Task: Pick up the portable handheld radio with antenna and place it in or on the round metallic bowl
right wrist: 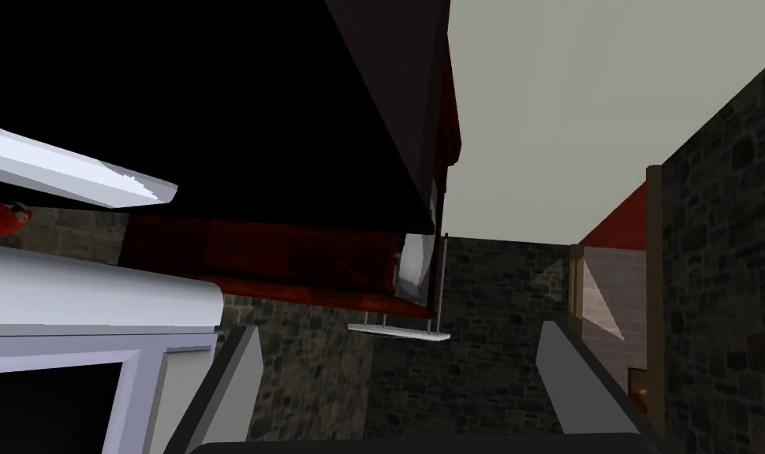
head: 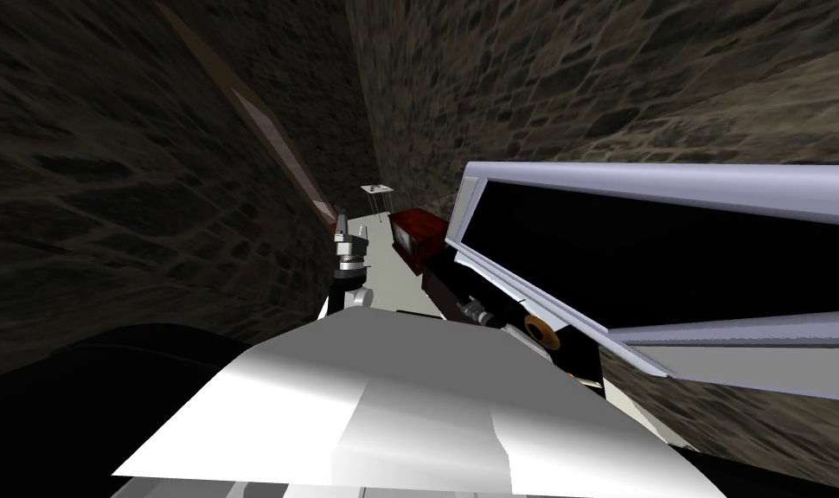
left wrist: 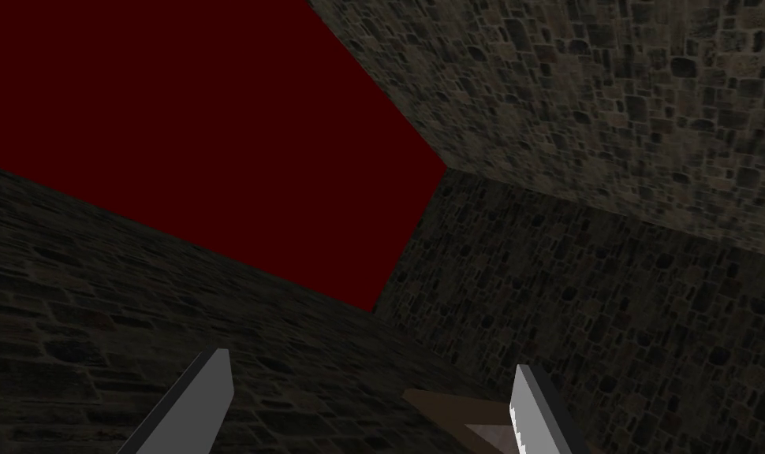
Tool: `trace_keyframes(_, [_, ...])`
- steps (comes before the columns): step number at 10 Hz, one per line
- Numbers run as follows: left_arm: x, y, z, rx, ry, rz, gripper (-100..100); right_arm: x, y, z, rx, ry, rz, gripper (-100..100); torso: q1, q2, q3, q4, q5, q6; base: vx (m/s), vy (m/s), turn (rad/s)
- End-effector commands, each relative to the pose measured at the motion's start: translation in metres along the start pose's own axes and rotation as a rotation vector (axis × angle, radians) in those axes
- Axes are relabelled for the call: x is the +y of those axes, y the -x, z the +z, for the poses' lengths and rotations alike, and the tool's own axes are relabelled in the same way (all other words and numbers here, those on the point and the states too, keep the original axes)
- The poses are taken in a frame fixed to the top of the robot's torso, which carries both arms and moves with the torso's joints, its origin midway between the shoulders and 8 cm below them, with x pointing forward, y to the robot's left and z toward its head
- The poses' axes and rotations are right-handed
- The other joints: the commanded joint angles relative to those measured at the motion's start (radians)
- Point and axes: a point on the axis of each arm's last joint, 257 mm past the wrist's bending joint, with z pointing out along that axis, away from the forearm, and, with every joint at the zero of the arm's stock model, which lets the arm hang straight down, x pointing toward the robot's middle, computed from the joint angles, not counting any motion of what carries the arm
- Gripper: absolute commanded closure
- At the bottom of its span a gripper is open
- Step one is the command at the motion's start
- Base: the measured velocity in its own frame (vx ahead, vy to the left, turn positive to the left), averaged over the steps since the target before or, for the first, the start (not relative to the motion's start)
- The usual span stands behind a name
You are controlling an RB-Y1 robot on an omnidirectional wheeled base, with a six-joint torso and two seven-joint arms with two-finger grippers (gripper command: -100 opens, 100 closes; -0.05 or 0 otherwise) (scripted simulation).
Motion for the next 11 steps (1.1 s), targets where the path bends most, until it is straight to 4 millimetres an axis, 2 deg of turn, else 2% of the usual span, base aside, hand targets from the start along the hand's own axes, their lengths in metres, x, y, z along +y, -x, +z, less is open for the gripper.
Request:
trace_keyframes(1, [0.000,0.000,0.000,0.000,0.000,0.000,0,-0.014,-0.035,-0.009,0.085,-0.020,-0.093,-100,0.000,0.000,0.000,0.000,0.000,0.000,0.046,0.027,0.126])
trace_keyframes(2, [0.000,0.000,0.000,0.000,0.000,0.000,0,-0.017,-0.042,-0.011,0.099,-0.025,-0.096,-100,0.000,0.000,0.000,0.000,0.000,-0.001,0.040,0.020,0.078])
trace_keyframes(4, [0.000,0.000,0.000,0.000,0.000,0.000,0,-0.046,-0.091,-0.032,0.234,-0.052,-0.244,-100,0.000,0.000,0.000,0.000,0.000,0.000,0.049,0.032,0.172])
trace_keyframes(6, [0.000,0.000,0.000,0.000,0.000,0.000,0,-0.051,-0.102,-0.036,0.259,-0.059,-0.254,-100,0.000,0.000,0.000,0.000,0.000,0.000,0.037,0.020,0.017])
trace_keyframes(7, [0.000,0.000,0.000,0.000,0.000,0.000,0,-0.067,-0.125,-0.051,0.328,-0.070,-0.330,-100,-0.001,0.001,0.000,0.000,0.000,0.000,0.027,0.017,0.142])
trace_keyframes(8, [0.000,0.000,0.000,0.000,0.000,0.000,0,-0.068,-0.128,-0.052,0.335,-0.072,-0.329,-100,0.000,0.001,0.001,0.000,0.000,0.000,0.032,0.012,0.060])
trace_keyframes(9, [0.000,0.000,0.000,0.000,0.000,0.000,0,-0.084,-0.151,-0.068,0.404,-0.080,-0.401,-100,-0.001,0.001,0.000,0.000,0.000,0.000,0.048,0.019,0.117])
trace_keyframes(10, [0.000,0.000,0.000,0.000,0.000,0.000,0,-0.085,-0.153,-0.069,0.410,-0.082,-0.400,-100,0.000,0.000,0.000,0.000,0.000,0.000,0.046,0.009,0.042])
trace_keyframes(11, [0.000,0.000,0.000,0.000,0.000,0.000,0,-0.101,-0.176,-0.087,0.482,-0.089,-0.468,-100,-0.001,0.000,0.000,0.000,0.000,0.000,0.049,0.007,0.082])
